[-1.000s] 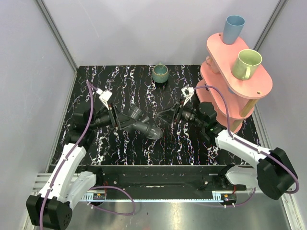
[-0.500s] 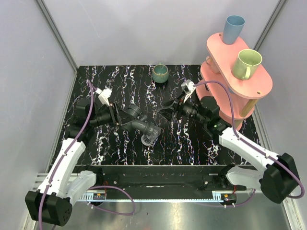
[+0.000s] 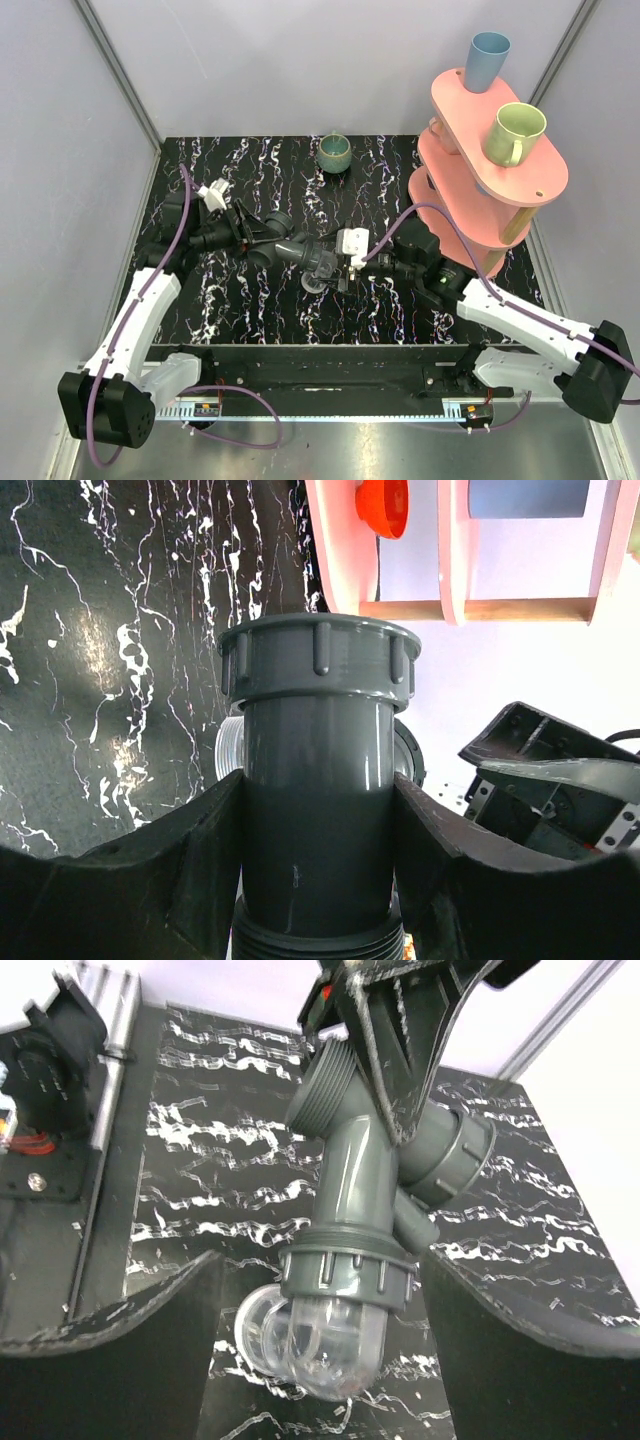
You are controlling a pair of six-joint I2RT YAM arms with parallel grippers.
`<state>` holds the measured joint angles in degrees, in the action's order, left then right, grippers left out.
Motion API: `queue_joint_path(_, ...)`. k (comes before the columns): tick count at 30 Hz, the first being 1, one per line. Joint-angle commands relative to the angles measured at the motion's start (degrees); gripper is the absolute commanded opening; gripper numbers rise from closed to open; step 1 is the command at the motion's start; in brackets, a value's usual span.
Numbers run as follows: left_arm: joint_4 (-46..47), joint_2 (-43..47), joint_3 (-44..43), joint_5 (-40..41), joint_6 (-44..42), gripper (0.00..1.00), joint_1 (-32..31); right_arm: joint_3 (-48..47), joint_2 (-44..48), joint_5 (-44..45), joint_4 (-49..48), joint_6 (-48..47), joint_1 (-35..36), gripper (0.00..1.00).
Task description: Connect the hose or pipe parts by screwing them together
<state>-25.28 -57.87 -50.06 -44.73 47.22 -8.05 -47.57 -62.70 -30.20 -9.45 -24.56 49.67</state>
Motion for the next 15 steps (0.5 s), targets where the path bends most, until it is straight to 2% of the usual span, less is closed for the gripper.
queue_joint_path(1,0.2,0.1,-4.0,-2.8,3.3,0.00,0.6,-0.7,-0.8,4.3,2.4,-10.5,2.0,0.85)
queue_joint_path(15,2.2,1.5,-1.7,-5.3,5.6,0.00,0.8,0.3,-9.4,6.5,-1.5,-7.9,5.1,0.82)
